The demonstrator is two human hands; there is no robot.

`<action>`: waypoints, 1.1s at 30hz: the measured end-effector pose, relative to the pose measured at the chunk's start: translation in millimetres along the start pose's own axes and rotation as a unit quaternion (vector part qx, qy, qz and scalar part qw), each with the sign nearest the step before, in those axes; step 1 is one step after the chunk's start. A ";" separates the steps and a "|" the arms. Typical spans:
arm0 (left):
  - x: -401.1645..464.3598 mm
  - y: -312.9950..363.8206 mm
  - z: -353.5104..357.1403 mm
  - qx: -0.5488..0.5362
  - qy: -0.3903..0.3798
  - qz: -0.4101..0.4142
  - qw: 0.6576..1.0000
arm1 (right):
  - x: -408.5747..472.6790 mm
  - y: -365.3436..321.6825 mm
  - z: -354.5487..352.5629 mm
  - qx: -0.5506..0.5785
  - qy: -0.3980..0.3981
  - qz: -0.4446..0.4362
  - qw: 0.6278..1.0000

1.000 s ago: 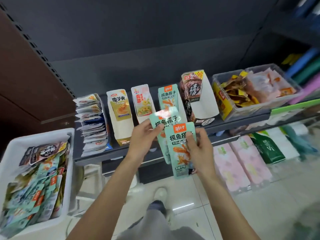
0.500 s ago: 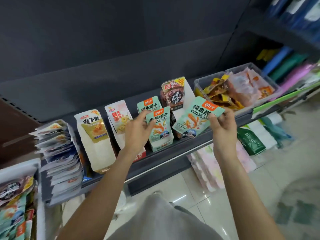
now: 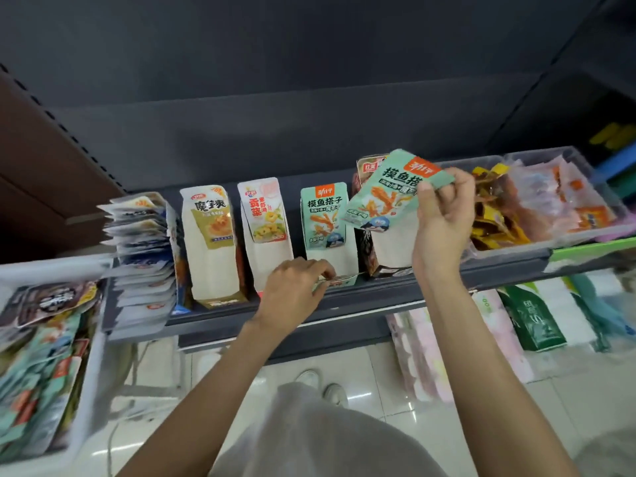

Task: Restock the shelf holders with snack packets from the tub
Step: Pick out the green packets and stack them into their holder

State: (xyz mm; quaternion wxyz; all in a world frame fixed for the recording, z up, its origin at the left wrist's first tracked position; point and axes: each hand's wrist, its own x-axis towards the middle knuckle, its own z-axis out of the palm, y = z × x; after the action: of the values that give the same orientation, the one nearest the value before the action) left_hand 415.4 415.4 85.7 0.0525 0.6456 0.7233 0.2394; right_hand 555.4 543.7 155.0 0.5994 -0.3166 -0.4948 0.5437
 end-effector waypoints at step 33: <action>-155.3 -49.5 -95.6 -0.070 0.315 -0.287 0.902 | -137.9 14.8 95.1 -0.396 -0.506 -0.169 0.747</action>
State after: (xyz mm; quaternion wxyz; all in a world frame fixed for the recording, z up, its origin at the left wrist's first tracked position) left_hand 358.6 237.3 113.1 -0.0667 0.2960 0.8371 0.4552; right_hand 472.4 398.6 136.5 0.1644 -0.1156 -0.9420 0.2688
